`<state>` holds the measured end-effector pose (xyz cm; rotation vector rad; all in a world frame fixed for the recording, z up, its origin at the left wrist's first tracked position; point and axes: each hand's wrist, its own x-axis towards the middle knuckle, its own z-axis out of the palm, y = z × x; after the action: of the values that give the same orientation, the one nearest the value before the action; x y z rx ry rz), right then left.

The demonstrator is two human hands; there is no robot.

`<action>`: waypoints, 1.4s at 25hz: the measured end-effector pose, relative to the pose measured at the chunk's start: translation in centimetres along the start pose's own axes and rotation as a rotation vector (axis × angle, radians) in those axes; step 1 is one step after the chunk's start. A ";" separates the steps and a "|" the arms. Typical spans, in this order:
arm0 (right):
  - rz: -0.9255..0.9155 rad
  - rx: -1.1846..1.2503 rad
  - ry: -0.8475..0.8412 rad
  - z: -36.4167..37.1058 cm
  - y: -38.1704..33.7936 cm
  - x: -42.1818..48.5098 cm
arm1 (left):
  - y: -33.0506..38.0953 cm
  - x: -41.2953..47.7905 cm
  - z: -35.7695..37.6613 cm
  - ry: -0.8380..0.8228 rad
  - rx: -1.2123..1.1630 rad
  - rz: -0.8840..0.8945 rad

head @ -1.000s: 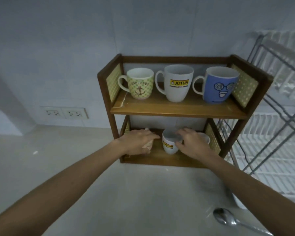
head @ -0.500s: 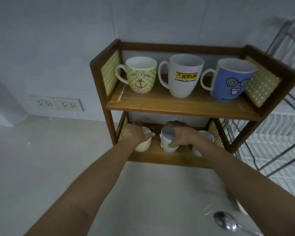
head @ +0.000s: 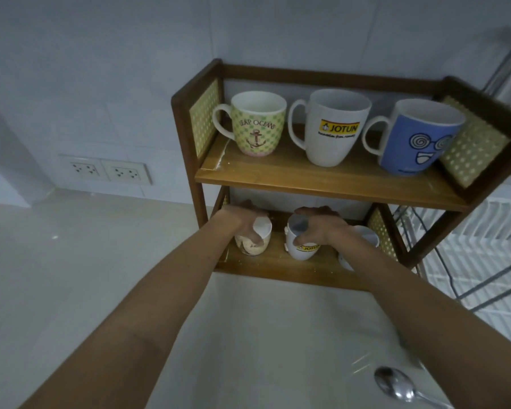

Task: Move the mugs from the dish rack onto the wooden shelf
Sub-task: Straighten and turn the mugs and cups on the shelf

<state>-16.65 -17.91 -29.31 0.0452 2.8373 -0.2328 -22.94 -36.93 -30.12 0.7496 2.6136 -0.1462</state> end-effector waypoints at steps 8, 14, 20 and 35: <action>0.056 -0.009 0.002 -0.3 -0.7 0.2 | 1.0 1.6 1.4 0.073 -0.038 -0.169; 0.029 0.041 -0.055 -0.2 -0.1 -0.1 | 1.3 1.1 1.7 0.101 -0.054 -0.178; 0.263 -0.086 -0.108 -3.5 5.8 -1.7 | 4.1 1.0 0.3 0.308 -0.124 0.088; 0.009 -0.159 -0.101 -0.4 9.3 -1.8 | 9.0 2.7 0.7 0.278 -0.124 0.143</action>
<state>-14.55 -8.66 -29.90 0.0129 2.7445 -0.0070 -20.02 -28.11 -31.75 0.9680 2.7820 0.1718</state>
